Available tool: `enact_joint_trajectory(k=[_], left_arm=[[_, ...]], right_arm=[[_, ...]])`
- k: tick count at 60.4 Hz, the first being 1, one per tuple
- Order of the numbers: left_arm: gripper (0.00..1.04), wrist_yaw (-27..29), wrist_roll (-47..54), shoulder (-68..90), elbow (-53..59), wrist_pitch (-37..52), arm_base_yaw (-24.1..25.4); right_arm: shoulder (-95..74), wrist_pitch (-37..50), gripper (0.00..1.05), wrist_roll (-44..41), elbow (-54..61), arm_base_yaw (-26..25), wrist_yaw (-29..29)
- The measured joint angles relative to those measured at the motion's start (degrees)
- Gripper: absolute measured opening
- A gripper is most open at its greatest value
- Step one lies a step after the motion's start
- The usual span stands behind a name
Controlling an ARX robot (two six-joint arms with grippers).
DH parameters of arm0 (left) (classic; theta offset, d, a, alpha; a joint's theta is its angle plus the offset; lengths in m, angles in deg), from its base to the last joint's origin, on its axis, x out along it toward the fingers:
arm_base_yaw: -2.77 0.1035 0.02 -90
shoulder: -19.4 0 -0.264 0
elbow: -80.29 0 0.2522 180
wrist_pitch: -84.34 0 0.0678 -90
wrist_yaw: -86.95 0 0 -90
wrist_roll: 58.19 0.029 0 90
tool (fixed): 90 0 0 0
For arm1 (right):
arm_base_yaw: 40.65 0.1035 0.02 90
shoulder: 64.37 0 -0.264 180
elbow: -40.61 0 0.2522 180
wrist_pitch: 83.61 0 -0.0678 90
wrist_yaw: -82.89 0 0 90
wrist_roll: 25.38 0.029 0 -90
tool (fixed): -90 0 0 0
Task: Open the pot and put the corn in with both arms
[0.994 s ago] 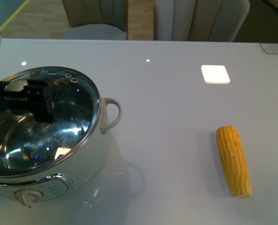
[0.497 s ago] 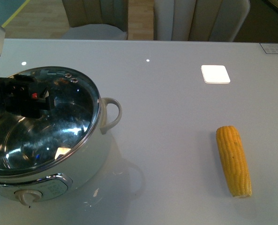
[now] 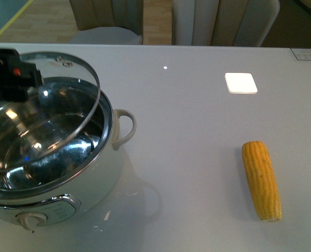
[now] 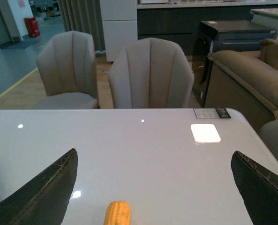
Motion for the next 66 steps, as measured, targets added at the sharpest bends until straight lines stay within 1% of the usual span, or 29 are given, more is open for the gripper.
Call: enact_joint_trajectory(k=[9,17,24,26,29,40,48,55,66], left_arm=[[0.43,-0.2,-0.3,-5.3,-2.1,-1.3,3.7],[0.43,-0.7,0.0,-6.7,-2.2,-0.1,8.8],[0.43,-1.7,0.3,-6.1,-1.9,2.3,15.4],[0.43,-2.1,0.7,-5.4,-1.6,3.8,18.0],[0.43,-2.4,1.1,-4.5,-1.2,5.5,20.8],[0.43,-4.5,2.6,2.3,-0.3,11.8,32.8],[0.43,-5.2,3.1,8.9,-0.3,16.3,39.2],[0.43,-5.4,3.4,14.6,-0.3,20.2,41.8],[0.43,-6.3,3.7,25.4,-1.4,24.7,42.7]], right_arm=[[0.0,0.0,0.96,0.0,0.0,0.0,0.0],[0.0,0.0,0.96,0.0,0.0,0.0,0.0],[0.0,0.0,0.96,0.0,0.0,0.0,0.0],[0.0,0.0,0.96,0.0,0.0,0.0,0.0],[0.0,0.0,0.96,0.0,0.0,0.0,0.0],[0.0,0.0,0.96,0.0,0.0,0.0,0.0],[0.0,0.0,0.96,0.0,0.0,0.0,0.0],[0.0,0.0,0.96,0.0,0.0,0.0,0.0],[0.0,0.0,0.96,0.0,0.0,0.0,0.0]])
